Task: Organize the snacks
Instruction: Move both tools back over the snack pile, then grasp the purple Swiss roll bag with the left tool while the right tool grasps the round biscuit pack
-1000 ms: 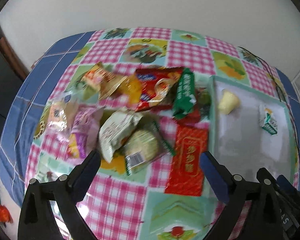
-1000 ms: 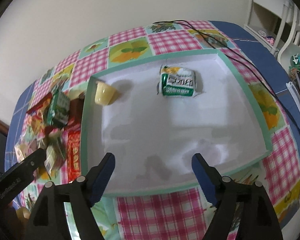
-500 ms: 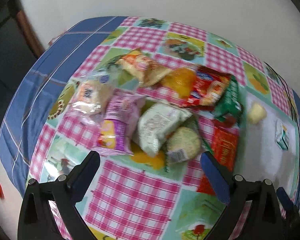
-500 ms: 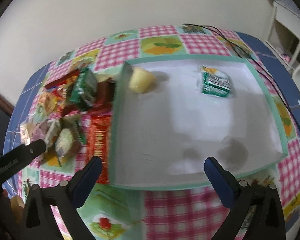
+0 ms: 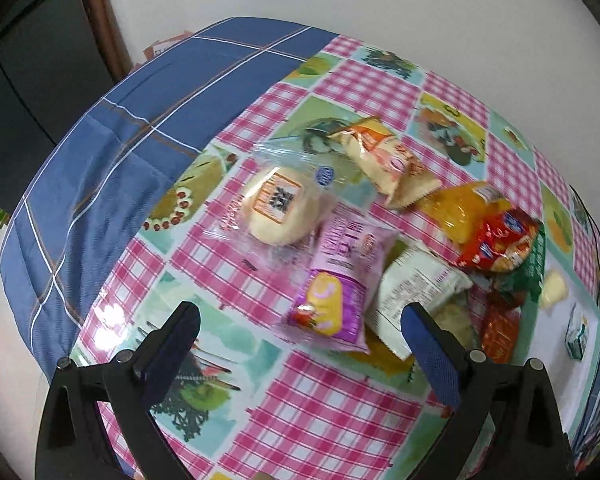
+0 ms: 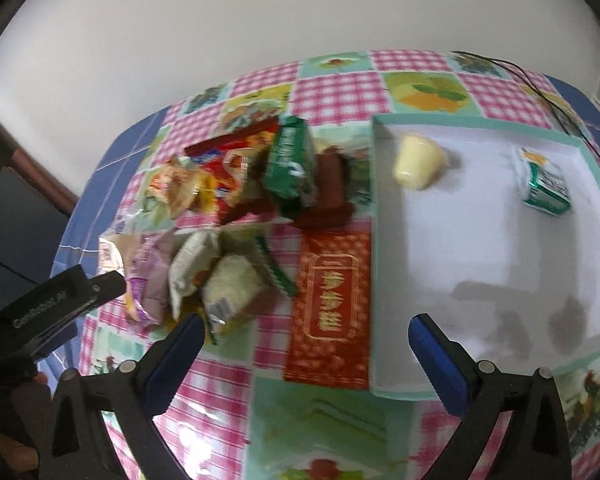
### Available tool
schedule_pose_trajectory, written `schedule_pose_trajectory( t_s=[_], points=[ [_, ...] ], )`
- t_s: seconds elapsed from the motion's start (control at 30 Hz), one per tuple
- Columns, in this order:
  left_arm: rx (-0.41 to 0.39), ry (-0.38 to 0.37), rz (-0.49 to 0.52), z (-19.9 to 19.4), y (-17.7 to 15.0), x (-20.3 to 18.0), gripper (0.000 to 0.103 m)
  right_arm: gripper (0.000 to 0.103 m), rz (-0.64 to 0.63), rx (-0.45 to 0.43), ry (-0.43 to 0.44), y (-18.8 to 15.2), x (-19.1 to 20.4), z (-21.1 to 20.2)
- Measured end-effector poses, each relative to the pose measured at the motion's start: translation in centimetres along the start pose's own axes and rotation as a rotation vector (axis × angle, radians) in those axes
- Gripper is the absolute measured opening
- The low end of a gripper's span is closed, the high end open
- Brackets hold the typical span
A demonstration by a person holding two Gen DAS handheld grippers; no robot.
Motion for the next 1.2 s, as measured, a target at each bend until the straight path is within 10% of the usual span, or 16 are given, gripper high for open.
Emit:
schedule_pose_trajectory(
  t_s=[0.8, 1.2],
  points=[
    [0.106, -0.028, 0.079, 5.6, 1.6, -0.7, 0.099, 0.085, -0.298, 0.022, -0.082, 0.8, 6.0, 5.3],
    [0.141, -0.059, 0.067, 6.5, 1.6, -1.3, 0.054, 0.072, -0.325, 0.037, -0.025, 0.7, 8.0, 5.6]
  ],
)
Point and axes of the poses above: each gripper's, at about its wrist camera, not at the fingertips, and z roughly the way its jaws point, x to its left, y to its top, the point moved 4 cm from there along z, roughly the way its jaws point, and after that the axes turned 7 degrees about -y, right-handed, at the moved point
